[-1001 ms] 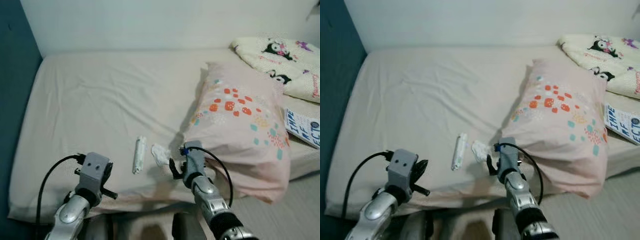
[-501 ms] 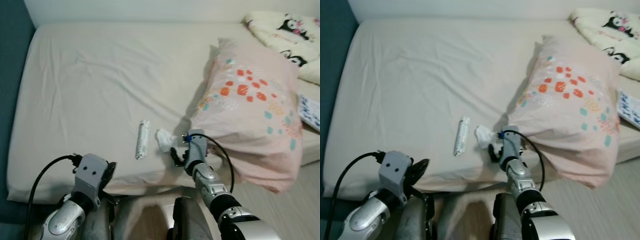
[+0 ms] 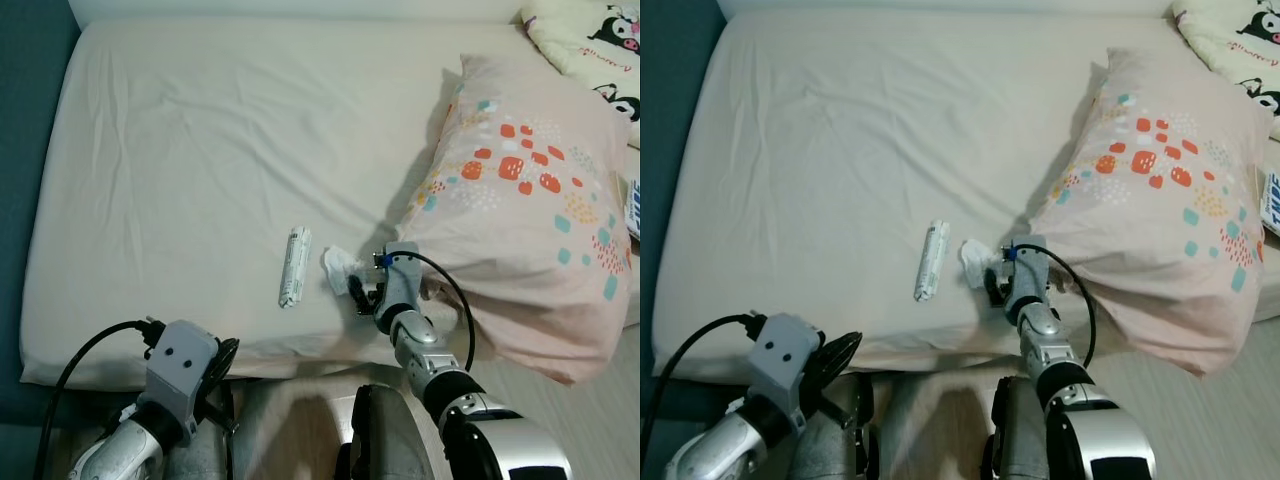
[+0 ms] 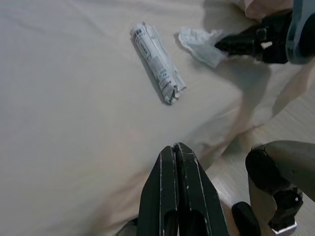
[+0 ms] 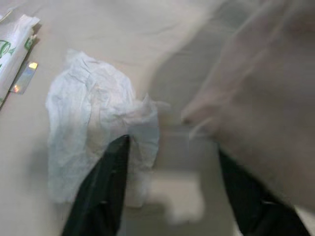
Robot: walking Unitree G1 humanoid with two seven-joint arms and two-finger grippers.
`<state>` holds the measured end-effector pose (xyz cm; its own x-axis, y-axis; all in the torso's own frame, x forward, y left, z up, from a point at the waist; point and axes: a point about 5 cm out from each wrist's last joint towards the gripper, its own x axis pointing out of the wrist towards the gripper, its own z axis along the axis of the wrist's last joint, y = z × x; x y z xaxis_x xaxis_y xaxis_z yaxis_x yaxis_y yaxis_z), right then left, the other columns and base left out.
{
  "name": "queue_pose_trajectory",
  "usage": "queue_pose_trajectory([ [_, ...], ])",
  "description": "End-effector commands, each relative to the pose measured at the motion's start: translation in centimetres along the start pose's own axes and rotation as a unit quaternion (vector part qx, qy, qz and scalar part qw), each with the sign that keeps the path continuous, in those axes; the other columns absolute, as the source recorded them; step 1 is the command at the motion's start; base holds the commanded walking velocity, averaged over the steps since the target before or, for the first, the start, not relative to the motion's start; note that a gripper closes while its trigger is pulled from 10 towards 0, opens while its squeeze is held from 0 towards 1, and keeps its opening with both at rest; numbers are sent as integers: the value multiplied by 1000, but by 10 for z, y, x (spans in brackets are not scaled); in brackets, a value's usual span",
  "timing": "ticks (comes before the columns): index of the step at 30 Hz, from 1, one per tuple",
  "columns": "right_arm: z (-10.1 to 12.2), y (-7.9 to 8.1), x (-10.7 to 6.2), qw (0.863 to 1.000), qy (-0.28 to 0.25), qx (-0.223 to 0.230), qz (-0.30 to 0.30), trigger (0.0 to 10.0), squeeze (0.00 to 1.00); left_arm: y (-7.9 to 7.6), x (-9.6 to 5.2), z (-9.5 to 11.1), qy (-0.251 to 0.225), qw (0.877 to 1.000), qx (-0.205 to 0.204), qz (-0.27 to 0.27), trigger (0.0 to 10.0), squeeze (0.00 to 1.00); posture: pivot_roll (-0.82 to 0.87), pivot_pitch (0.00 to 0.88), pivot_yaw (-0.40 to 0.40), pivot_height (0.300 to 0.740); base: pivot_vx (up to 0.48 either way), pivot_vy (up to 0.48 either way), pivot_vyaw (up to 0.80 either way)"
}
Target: Clean up the room
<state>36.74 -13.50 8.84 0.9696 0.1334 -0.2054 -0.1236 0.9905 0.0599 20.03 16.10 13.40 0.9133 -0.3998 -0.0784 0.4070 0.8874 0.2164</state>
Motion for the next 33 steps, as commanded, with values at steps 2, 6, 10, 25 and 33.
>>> queue_pose_trajectory([
  [2,-11,-5,-4,1000,16,13,-7,0,0,-5,-3,-3,15,1000,-1,-13,10000,0,291,372,-150,597,0,0,0],
  [6,-12,-6,-4,1000,17,15,-6,0,0,-6,-1,-4,17,1000,0,-14,10000,0,279,357,-152,597,0,0,0],
  [10,-14,-8,-5,1000,18,18,-6,0,0,-7,2,-6,19,1000,1,-14,10000,0,265,333,-157,597,0,0,0],
  [25,-23,-13,-11,999,11,48,-20,0,0,1,16,-31,26,1000,-7,3,10000,0,127,117,-168,597,0,0,0],
  [33,-39,3,-27,998,-34,58,13,0,0,12,45,-36,4,1000,-23,11,10000,0,26,22,-105,597,0,0,0],
])
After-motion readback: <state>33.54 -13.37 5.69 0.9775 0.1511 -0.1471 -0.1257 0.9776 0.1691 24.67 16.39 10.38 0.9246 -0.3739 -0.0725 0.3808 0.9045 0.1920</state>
